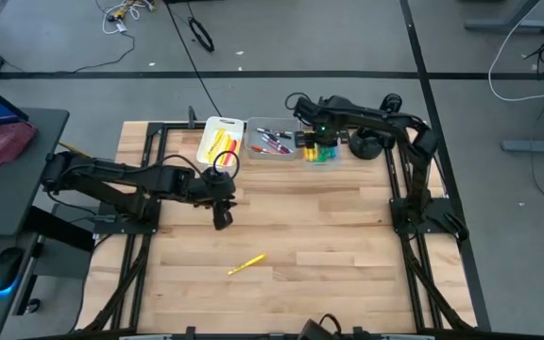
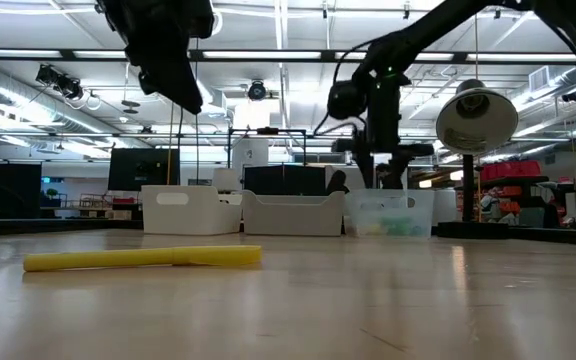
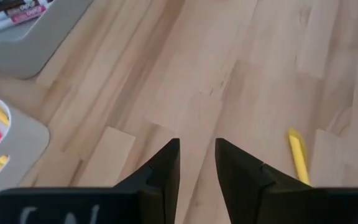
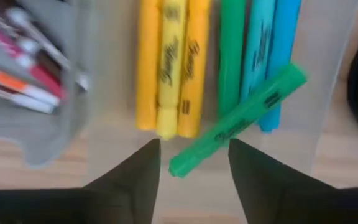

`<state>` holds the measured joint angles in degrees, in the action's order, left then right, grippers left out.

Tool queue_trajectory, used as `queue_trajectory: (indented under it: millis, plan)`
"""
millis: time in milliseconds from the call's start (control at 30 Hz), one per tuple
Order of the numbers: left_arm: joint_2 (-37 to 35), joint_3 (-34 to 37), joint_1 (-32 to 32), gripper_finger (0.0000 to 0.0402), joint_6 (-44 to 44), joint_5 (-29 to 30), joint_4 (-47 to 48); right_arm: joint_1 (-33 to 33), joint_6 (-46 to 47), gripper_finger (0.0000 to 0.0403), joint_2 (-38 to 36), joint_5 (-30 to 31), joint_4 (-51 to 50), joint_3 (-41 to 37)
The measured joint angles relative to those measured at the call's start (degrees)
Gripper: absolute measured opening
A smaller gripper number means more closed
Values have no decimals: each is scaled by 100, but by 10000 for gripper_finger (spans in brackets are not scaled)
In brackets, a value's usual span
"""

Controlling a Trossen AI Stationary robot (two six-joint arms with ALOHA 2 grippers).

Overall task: Pick & Place Markers
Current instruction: Put the yellow pen into the white bin

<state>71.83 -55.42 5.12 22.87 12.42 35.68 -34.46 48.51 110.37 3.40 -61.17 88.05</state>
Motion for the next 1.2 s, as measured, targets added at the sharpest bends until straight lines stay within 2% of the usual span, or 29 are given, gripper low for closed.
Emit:
queue_trajectory:
  millis: [200,300,433,533,667,767,867,1000,1133,1200]
  plan:
    - [2,0,1,106,504,-206,-84,500,-957,205,-744,520,481,0]
    - [2,0,44,106,817,-371,-159,938,-1529,202,-1200,572,731,0]
    - [13,0,338,105,1149,-414,-238,1769,-2193,197,-1829,626,874,0]
    - [26,0,644,106,1630,-215,-252,2487,-2535,194,-2289,782,886,2]
    - [75,0,985,106,2608,197,-285,3498,-2828,190,-2881,1335,863,2]
    - [206,0,1223,108,3028,298,-459,4169,-2956,187,-3252,1766,846,-5]
    - [445,1,1558,127,2766,283,-880,4609,-3059,185,-3565,2058,821,-81]
    - [955,0,2113,178,2114,339,-1797,4938,-3089,185,-3832,2122,539,-114]
    - [1649,0,2626,221,1909,757,-2415,5135,-2927,185,-3984,2126,73,-116]
    - [1981,0,2795,231,2174,1105,-2513,5226,-2836,185,-4026,2128,-133,-120]
